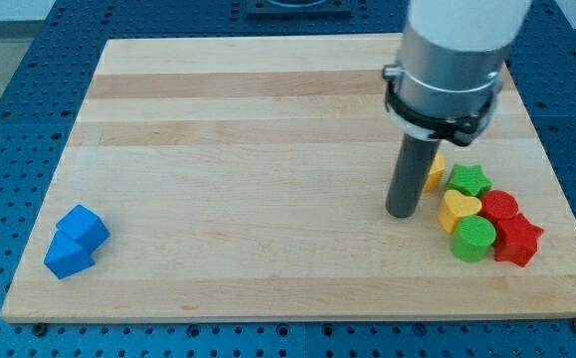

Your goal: Separate the blue triangle from the blue cube

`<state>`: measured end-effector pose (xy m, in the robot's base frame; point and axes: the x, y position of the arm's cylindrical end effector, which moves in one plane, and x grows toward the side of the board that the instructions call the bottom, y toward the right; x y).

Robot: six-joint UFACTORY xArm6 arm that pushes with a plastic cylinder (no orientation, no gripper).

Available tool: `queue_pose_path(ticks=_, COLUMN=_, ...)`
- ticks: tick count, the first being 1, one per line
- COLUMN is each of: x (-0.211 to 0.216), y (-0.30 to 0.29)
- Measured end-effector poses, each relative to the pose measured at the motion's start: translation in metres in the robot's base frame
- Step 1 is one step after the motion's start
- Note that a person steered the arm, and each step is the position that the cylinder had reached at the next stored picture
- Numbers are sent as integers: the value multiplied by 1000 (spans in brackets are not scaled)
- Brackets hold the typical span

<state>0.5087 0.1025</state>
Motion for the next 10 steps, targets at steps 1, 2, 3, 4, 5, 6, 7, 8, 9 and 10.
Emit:
queue_pose_path(ticks=1, x=-10, y=-6)
queue_pose_path(ticks=2, x=7, y=-60)
queue_pose_path(ticks=3, x=16, y=-119)
queue_pose_path(ticks=4, x=11, y=-175)
queue_pose_path(ticks=5, x=-11, y=-220)
queue_pose_path(ticks=6, x=-20, y=-280)
queue_pose_path(ticks=7, x=-26, y=-339)
queue_pose_path(ticks=8, x=-27, y=-397)
queue_pose_path(ticks=9, x=-24, y=-407)
queue_pose_path(ticks=10, x=-17, y=-407)
